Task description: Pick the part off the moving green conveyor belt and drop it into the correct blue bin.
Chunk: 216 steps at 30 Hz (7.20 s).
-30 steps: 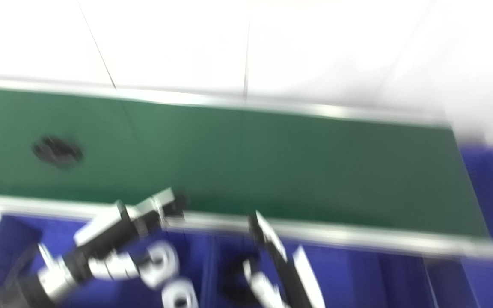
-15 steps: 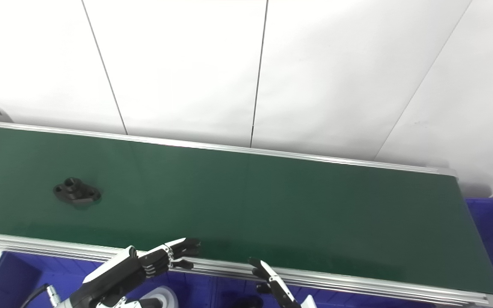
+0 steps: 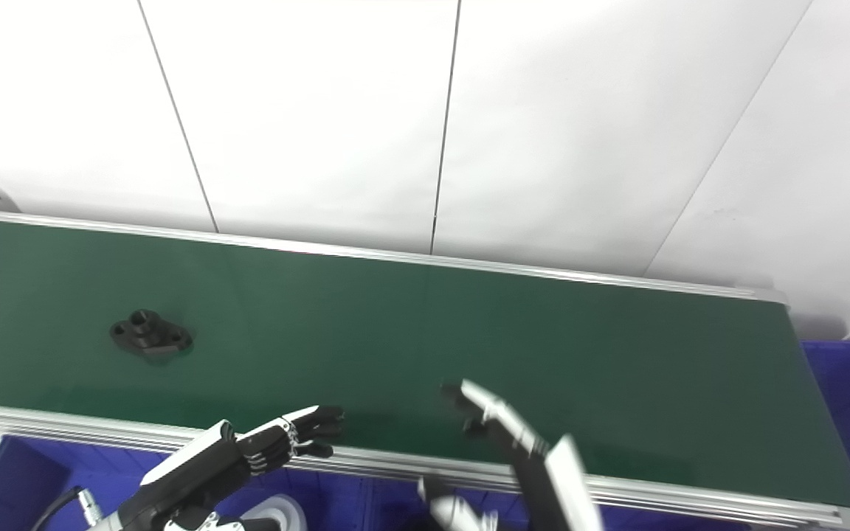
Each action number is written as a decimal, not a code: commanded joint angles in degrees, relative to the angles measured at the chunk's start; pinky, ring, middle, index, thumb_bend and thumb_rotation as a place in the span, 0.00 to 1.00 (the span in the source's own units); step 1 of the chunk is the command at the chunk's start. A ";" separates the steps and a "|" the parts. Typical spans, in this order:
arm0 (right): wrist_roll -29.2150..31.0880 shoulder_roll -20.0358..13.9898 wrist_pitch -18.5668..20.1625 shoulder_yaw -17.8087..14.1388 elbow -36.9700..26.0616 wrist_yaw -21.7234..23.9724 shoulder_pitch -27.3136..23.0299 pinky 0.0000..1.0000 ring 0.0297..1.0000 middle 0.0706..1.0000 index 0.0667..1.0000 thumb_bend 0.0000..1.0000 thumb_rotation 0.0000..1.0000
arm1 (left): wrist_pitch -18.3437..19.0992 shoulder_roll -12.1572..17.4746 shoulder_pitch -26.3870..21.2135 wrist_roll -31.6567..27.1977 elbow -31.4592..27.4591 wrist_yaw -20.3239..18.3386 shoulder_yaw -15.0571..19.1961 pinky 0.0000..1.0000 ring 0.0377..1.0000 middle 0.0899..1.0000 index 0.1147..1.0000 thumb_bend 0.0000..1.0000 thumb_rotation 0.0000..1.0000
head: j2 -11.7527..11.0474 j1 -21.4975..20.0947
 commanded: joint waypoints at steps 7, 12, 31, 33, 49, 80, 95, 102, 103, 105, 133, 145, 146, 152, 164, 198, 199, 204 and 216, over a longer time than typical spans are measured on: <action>-6.36 3.64 13.86 -3.65 -7.16 6.47 -19.45 0.52 0.60 0.65 0.66 0.69 0.19 | -2.34 0.52 0.41 -0.02 -1.52 0.47 0.21 0.88 0.94 0.96 0.94 0.41 0.48 | 0.46 0.64; -9.00 5.54 19.11 -3.98 -4.22 7.80 -28.59 0.40 0.51 0.65 0.68 0.75 0.14 | -2.09 0.43 0.97 0.13 -1.97 0.74 0.22 0.87 0.94 0.96 0.94 0.42 0.47 | 0.72 0.79; -25.78 5.29 19.41 7.84 17.54 5.98 -40.08 0.62 0.66 0.69 0.74 0.87 0.26 | -1.17 0.21 2.59 0.88 -3.29 1.00 -0.56 0.89 0.94 0.97 0.94 0.42 0.44 | 2.43 1.33; -26.83 5.77 18.99 9.43 20.22 5.24 -40.51 0.65 0.69 0.71 0.73 0.88 0.26 | -0.82 0.21 2.67 0.94 -3.54 1.06 -0.60 0.89 0.94 0.97 0.94 0.42 0.44 | 2.52 1.43; -30.18 7.47 18.80 17.14 33.68 2.12 -42.86 0.74 0.78 0.77 0.79 0.92 0.30 | -0.58 0.25 2.69 0.84 -4.67 1.17 -0.60 0.88 0.93 0.95 0.93 0.41 0.45 | 3.15 1.60; -23.32 6.18 15.68 21.99 45.68 -1.07 -44.35 0.84 0.82 0.80 0.81 0.92 0.32 | -1.13 0.59 4.45 -0.10 -5.47 1.16 -0.78 0.88 0.92 0.93 0.90 0.41 0.51 | 4.56 1.84; -22.90 9.10 16.43 23.75 57.52 -4.75 -48.19 0.83 0.82 0.79 0.78 0.92 0.31 | -0.65 0.85 3.57 -1.84 -5.85 0.70 -0.62 0.88 0.92 0.93 0.89 0.41 0.46 | 4.40 1.79; -22.77 10.74 17.35 23.87 69.25 -10.68 -50.27 0.66 0.74 0.75 0.78 0.87 0.26 | 0.58 1.21 3.77 -3.05 -6.93 0.59 -0.38 0.88 0.92 0.93 0.89 0.41 0.46 | 4.53 1.75; -22.59 10.88 17.30 23.94 70.25 -11.41 -50.34 0.65 0.72 0.74 0.78 0.86 0.24 | 0.72 1.23 3.85 -3.19 -7.09 0.59 -0.36 0.88 0.92 0.93 0.89 0.42 0.45 | 4.72 1.74; -22.15 11.07 16.95 24.18 71.49 -12.51 -50.40 0.62 0.68 0.70 0.77 0.86 0.24 | 0.88 1.25 3.93 -3.28 -7.22 0.58 -0.29 0.88 0.92 0.93 0.89 0.42 0.45 | 4.88 1.73; -19.15 9.90 18.68 25.69 68.20 -7.58 -50.72 0.35 0.39 0.43 0.46 0.53 0.00 | 0.74 0.85 3.36 -7.27 -7.52 0.59 1.55 0.90 0.93 0.94 0.90 0.34 0.36 | 5.69 0.97; -15.58 9.33 15.79 24.24 70.15 -6.49 -50.40 0.38 0.42 0.41 0.47 0.53 0.00 | 2.72 0.97 3.10 -8.28 -8.70 0.84 2.72 0.92 0.93 0.93 0.90 0.36 0.39 | 5.57 1.07; -14.94 9.36 15.39 23.87 70.47 -6.72 -50.26 0.36 0.40 0.40 0.47 0.53 0.00 | 2.62 0.97 3.06 -8.45 -8.54 0.71 2.79 0.92 0.93 0.94 0.90 0.37 0.40 | 5.59 1.09; -12.88 9.05 13.89 22.36 70.54 -8.11 -49.38 0.34 0.39 0.39 0.47 0.53 0.00 | 2.36 0.94 2.67 -8.89 -8.15 0.43 3.18 0.92 0.93 0.93 0.90 0.39 0.46 | 5.47 0.70; -11.01 6.85 16.37 19.01 61.92 -6.41 -45.61 0.34 0.38 0.46 0.49 0.52 0.00 | 2.39 0.59 1.93 -9.60 -7.69 0.18 3.01 0.91 0.94 0.93 0.90 0.41 0.44 | 5.41 0.56; -14.90 3.06 25.28 13.67 31.60 2.53 -37.02 0.32 0.36 0.44 0.50 0.52 0.00 | 0.46 0.13 -0.13 -9.42 -4.28 -1.00 2.85 0.93 0.95 0.95 0.90 0.35 0.42 | 8.71 -5.35; -14.89 2.95 25.14 13.49 30.84 2.27 -36.26 0.31 0.36 0.44 0.49 0.52 0.00 | 0.41 0.02 -0.24 -9.56 -4.03 -1.08 2.83 0.94 0.95 0.95 0.90 0.35 0.44 | 9.21 -6.11; -15.75 1.99 24.96 12.64 26.73 1.84 -33.23 0.32 0.37 0.43 0.48 0.52 0.00 | 0.01 -0.29 -0.63 -9.23 -3.32 -1.44 2.63 0.96 0.96 0.96 0.92 0.34 0.51 | 9.33 -7.11; -15.89 -0.87 29.73 7.26 9.50 7.24 -25.55 0.28 0.36 0.41 0.48 0.52 0.00 | 3.81 0.13 -4.30 -10.62 -3.36 -1.76 2.76 0.99 0.98 0.97 0.94 0.36 0.59 | 19.06 -10.71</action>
